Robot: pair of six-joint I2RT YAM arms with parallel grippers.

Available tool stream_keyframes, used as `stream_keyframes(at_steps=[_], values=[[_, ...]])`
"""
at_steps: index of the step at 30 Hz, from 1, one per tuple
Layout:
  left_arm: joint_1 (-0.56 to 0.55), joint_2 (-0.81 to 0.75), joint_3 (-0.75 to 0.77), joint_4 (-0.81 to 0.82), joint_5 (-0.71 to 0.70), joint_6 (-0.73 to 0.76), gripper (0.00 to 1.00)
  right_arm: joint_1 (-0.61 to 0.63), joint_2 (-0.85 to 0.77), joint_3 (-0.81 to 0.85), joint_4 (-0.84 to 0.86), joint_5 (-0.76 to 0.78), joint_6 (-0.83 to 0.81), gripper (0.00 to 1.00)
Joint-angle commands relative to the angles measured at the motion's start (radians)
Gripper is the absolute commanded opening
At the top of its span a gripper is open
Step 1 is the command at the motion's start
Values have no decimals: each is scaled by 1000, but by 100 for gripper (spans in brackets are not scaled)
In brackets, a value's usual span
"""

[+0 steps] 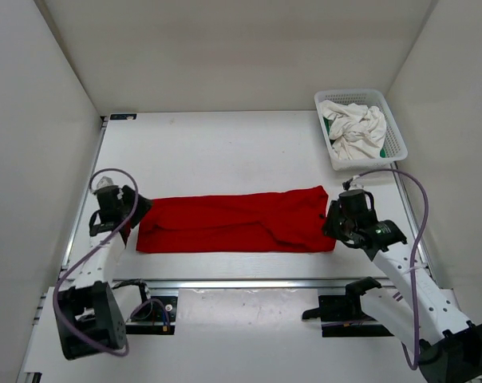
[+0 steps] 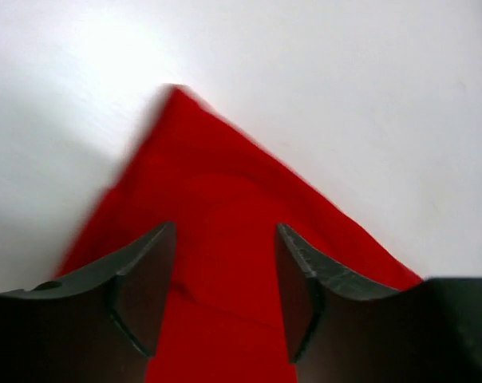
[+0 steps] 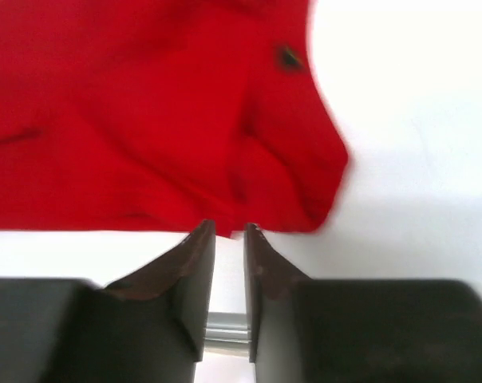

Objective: Fold and stack the t-shirts
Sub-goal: Fold the other side of the tshirt into a rectangle

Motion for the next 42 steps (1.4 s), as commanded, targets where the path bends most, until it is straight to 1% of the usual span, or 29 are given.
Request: stream_keyframes(at_steps=[1, 2, 3, 4, 5, 6, 7, 9, 10, 12, 14, 18, 19, 21, 22, 24, 26, 27, 29, 32, 37, 40, 42], values=[[-237, -69, 70, 64, -69, 3, 61, 76, 10, 120, 86, -13, -56, 17], [-296, -66, 75, 75, -100, 14, 57, 113, 19, 130, 107, -37, -58, 8], [-381, -55, 78, 77, -126, 13, 53, 200, 44, 130, 151, -40, -56, 4], [-463, -43, 71, 87, -129, 20, 51, 305, 82, 133, 197, -1, -47, 0], [-526, -29, 61, 104, -130, 11, 49, 398, 138, 135, 231, 28, -47, 0], [-554, -23, 51, 127, -130, 1, 48, 430, 168, 140, 252, 27, -58, 0], [-592, -5, 29, 139, -125, -3, 48, 461, 223, 146, 286, -6, -68, 0], [-622, 12, -30, 195, -99, -19, 47, 467, 341, 147, 367, -127, -91, 0], [-625, 21, -41, 205, -82, -26, 46, 474, 358, 152, 392, -135, -93, 0], [-605, 22, -93, 247, -33, -41, 46, 466, 439, 155, 452, -164, -116, 4], [-600, 9, -122, 265, -28, -44, 45, 452, 482, 167, 466, -156, -127, 6], [-609, -28, -143, 276, -25, -44, 46, 422, 613, 209, 432, -139, -174, 7], [-614, -35, -140, 275, -31, -40, 46, 408, 619, 215, 429, -120, -180, 6], [-584, -47, -138, 262, -50, -21, 46, 389, 662, 229, 389, -79, -188, 7], [-571, -49, -137, 256, -42, -17, 47, 385, 667, 227, 377, -77, -182, 6], [-493, -55, -147, 244, -31, -12, 47, 369, 670, 210, 369, -37, -176, 8], [-386, -61, -170, 251, 22, -20, 47, 354, 679, 193, 349, -18, -183, 8], [-347, -66, -179, 255, 16, -35, 47, 349, 676, 192, 352, 1, -183, 9], [-312, -78, -196, 270, 30, -50, 48, 339, 682, 187, 352, 6, -188, 11], [-296, -83, -195, 264, 24, -49, 48, 337, 679, 181, 367, 0, -197, 17], [-310, -86, -176, 253, 27, -46, 48, 342, 688, 186, 372, -33, -200, 22], [-294, -86, -178, 252, 30, -44, 48, 351, 690, 183, 378, -59, -200, 28], [-289, -84, -181, 252, 36, -44, 48, 352, 684, 184, 372, -67, -199, 29]])
